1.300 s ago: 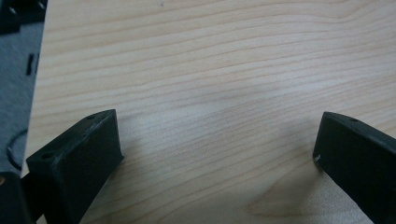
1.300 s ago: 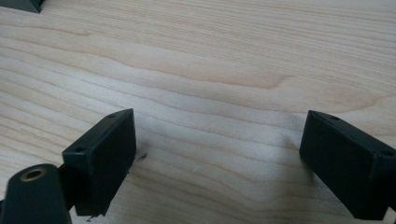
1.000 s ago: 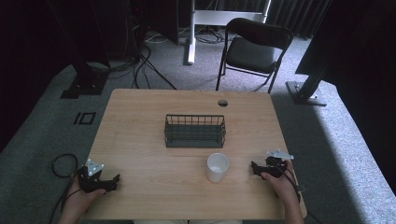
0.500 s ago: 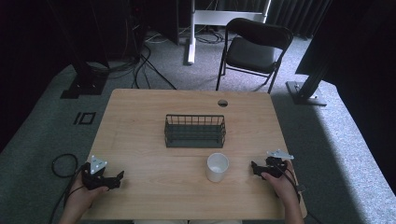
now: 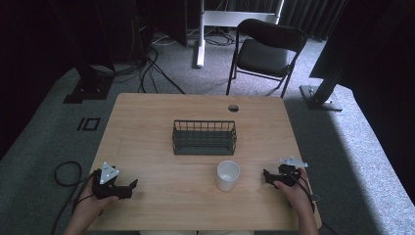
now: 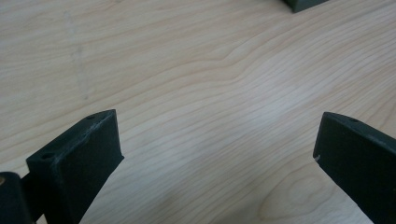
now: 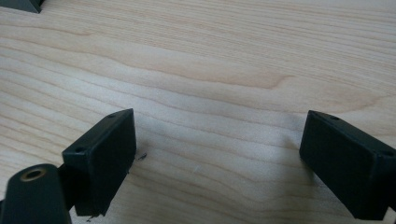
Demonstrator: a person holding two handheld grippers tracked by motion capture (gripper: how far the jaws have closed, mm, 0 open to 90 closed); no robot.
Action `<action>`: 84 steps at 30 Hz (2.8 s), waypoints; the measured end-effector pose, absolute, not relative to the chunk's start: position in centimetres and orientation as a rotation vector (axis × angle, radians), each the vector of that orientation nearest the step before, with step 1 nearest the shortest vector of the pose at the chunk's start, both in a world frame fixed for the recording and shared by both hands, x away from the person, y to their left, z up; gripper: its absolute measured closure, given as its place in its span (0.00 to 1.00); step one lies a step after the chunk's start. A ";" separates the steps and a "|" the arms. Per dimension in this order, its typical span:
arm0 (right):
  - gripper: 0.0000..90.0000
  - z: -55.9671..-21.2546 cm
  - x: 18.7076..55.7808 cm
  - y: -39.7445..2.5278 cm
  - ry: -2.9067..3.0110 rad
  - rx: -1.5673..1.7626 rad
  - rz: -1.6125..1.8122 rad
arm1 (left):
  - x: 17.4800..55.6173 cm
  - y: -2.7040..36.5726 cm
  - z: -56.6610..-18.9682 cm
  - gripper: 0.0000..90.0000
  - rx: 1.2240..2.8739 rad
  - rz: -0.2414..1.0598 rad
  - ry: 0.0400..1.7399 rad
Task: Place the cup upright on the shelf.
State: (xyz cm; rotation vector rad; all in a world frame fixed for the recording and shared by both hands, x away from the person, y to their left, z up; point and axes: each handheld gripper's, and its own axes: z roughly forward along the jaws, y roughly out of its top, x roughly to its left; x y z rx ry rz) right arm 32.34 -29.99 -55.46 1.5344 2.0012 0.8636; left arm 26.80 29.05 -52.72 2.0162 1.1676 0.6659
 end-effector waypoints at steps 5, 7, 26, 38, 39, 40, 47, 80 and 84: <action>0.12 -55.5 32.3 -30.0 2.001 1.534 0.864 | 27.0 28.1 -52.3 0.01 2.012 0.665 1.113; 0.12 -55.5 32.3 -30.0 2.001 1.535 0.864 | 27.0 28.0 -52.2 0.01 2.011 0.662 1.105; 0.12 -55.5 32.3 -30.0 2.001 1.535 0.864 | 27.5 23.1 -51.4 0.01 2.051 0.628 0.882; 0.12 -55.5 32.3 -30.0 2.002 1.535 0.864 | 27.7 20.9 -51.4 0.01 2.057 0.557 0.797; 0.12 -55.5 32.3 -30.0 2.002 1.535 0.864 | 27.7 20.9 -51.4 0.01 2.057 0.557 0.797; 0.12 -55.5 32.3 -30.0 2.002 1.535 0.864 | 27.7 20.9 -51.4 0.01 2.057 0.557 0.797; 0.12 -55.5 32.3 -30.0 2.001 1.536 0.864 | 27.8 18.9 -51.2 0.01 2.057 0.493 0.739; 0.12 -55.5 32.3 -30.0 2.002 1.536 0.864 | 28.1 11.5 -50.8 0.01 2.053 0.329 0.560; 0.12 -55.5 32.3 -30.0 2.001 1.536 0.865 | 28.3 10.6 -50.7 0.01 2.061 0.318 0.536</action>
